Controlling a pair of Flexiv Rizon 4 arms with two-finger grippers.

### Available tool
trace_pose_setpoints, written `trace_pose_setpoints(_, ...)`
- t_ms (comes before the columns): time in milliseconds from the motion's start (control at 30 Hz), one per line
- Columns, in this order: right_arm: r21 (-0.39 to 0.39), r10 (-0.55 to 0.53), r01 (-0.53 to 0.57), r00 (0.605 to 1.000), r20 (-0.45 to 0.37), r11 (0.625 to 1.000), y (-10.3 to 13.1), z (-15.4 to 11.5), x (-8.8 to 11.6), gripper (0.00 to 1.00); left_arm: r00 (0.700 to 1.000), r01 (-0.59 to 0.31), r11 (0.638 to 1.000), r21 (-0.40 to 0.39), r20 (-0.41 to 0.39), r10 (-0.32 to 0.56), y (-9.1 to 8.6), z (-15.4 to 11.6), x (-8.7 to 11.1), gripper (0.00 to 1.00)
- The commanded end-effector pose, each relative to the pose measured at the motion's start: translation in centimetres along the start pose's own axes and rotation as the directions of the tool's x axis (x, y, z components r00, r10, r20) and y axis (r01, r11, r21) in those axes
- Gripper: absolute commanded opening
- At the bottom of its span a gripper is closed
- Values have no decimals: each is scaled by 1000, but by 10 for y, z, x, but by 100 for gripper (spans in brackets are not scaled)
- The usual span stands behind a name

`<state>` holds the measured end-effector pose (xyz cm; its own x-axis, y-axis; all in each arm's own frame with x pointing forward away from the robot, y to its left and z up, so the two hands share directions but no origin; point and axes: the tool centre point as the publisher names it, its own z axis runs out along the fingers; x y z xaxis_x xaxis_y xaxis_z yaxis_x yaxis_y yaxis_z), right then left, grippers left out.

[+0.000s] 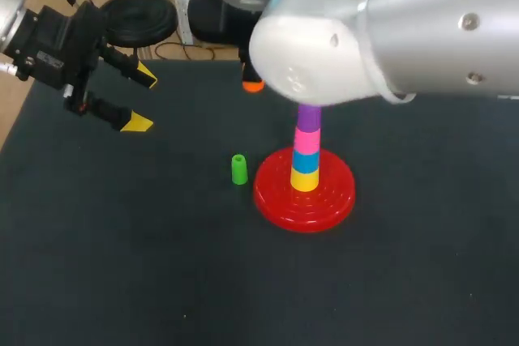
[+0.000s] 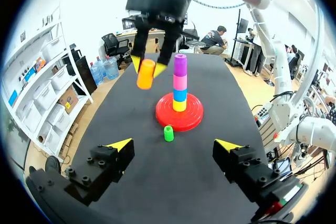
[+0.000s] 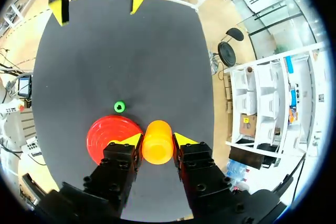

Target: Pick up and stack the cylinders on the red base in this order: pink,purple,orange,green

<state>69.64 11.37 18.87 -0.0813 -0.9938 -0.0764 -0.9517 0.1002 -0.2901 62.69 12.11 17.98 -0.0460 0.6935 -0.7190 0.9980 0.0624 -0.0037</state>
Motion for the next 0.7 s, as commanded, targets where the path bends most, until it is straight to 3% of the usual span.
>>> trace_pose_setpoints(33, -69, 12, -10, 999, 32, 998, -13, -22, 9, 0, 1000, 0, 1000, -3, 0, 0, -1, 0, 0, 100)
trace_pose_setpoints(167, -111, 35, -30, 999, 38, 993, -22, -39, 16, 0, 1000, 0, 1000, -3, 0, 0, -1, 0, 0, 100)
trace_pose_setpoints(300, -219, 43, -41, 999, 7, 975, -28, -48, 22, 0, 1000, 0, 1000, -3, 0, 0, -1, 0, 0, 100)
trace_pose_setpoints(700, -258, 67, -69, 998, -14, 964, -18, -66, 34, 0, 1000, 0, 1000, -3, 0, 0, -1, 0, 0, 100)
